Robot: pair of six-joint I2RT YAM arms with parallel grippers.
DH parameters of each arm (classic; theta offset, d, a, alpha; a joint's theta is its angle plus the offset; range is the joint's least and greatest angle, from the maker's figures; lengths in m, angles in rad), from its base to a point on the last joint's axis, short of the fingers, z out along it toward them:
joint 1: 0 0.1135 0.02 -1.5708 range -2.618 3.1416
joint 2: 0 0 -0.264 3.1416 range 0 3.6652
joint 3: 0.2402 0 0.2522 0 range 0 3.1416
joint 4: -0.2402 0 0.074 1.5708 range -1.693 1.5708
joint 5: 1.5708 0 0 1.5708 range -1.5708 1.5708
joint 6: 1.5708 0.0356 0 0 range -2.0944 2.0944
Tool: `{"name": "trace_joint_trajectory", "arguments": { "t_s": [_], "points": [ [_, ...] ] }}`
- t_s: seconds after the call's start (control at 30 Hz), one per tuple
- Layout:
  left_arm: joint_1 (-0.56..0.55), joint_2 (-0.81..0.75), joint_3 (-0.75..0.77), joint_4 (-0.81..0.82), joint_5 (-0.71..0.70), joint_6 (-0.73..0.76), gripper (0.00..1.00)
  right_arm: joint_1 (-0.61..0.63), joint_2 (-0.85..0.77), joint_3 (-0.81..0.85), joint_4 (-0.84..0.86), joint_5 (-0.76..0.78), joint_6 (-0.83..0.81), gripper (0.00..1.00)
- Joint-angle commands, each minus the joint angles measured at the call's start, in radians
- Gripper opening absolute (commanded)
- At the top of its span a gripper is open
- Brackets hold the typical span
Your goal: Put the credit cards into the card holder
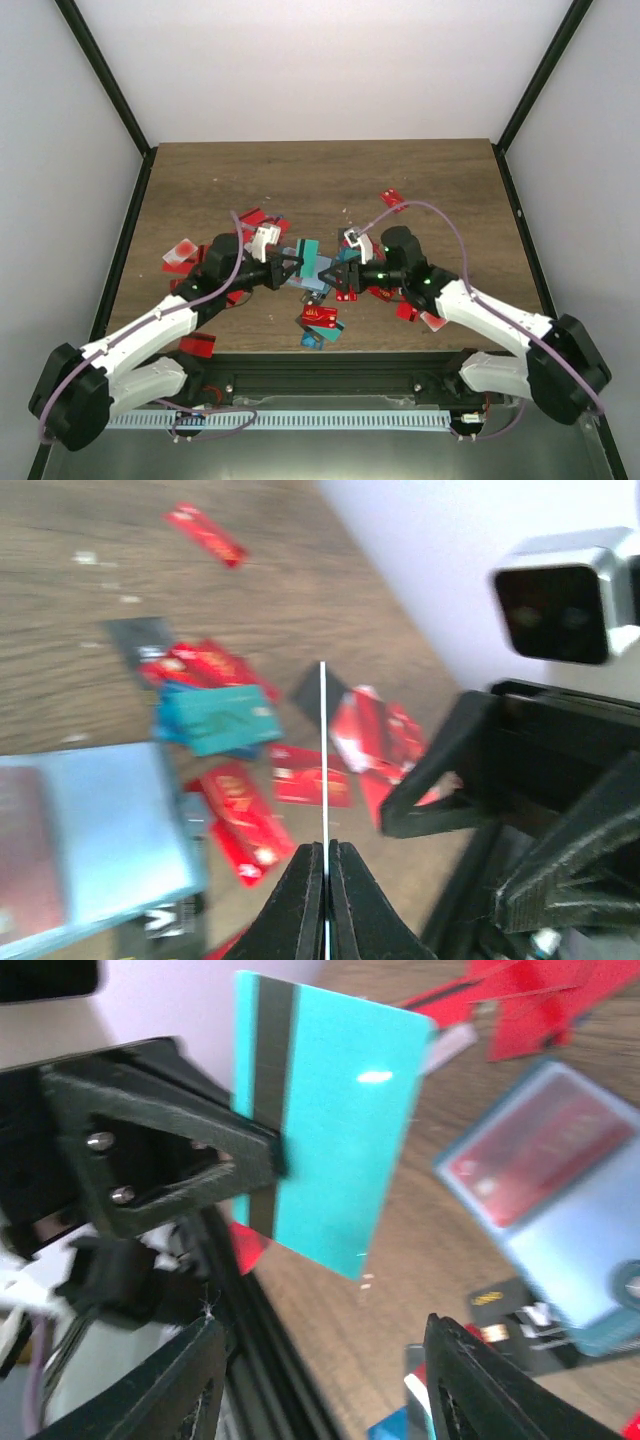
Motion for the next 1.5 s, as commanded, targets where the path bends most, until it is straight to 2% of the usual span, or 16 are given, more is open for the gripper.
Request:
{"name": "trace_joint_trajectory", "arguments": {
  "t_s": [0.0,0.23,0.4,0.6,0.93,1.07,1.17,1.47],
  "points": [
    [0.041,0.060,0.047,-0.150,-0.208,0.062,0.04,0.001,0.112,0.092,-0.170,0.260,-0.070,0.58],
    [0.088,0.155,0.106,-0.227,-0.289,0.092,0.04,0.051,0.311,0.255,-0.306,0.465,-0.107,0.63],
    [0.141,0.186,0.138,-0.282,-0.279,0.124,0.04,0.107,0.439,0.370,-0.391,0.579,-0.131,0.68],
    [0.170,0.224,0.151,-0.279,-0.259,0.118,0.04,0.133,0.535,0.455,-0.434,0.642,-0.141,0.75],
    [0.172,0.268,0.150,-0.246,-0.236,0.104,0.04,0.156,0.617,0.529,-0.483,0.690,-0.152,0.76],
    [0.172,0.273,0.149,-0.245,-0.222,0.110,0.04,0.166,0.630,0.540,-0.502,0.704,-0.149,0.72],
    [0.171,0.282,0.148,-0.235,-0.186,0.119,0.04,0.178,0.644,0.544,-0.526,0.737,-0.144,0.66],
    [0.170,0.394,0.155,-0.142,0.004,0.115,0.04,0.187,0.653,0.513,-0.554,0.817,-0.123,0.32]
  ]
}}
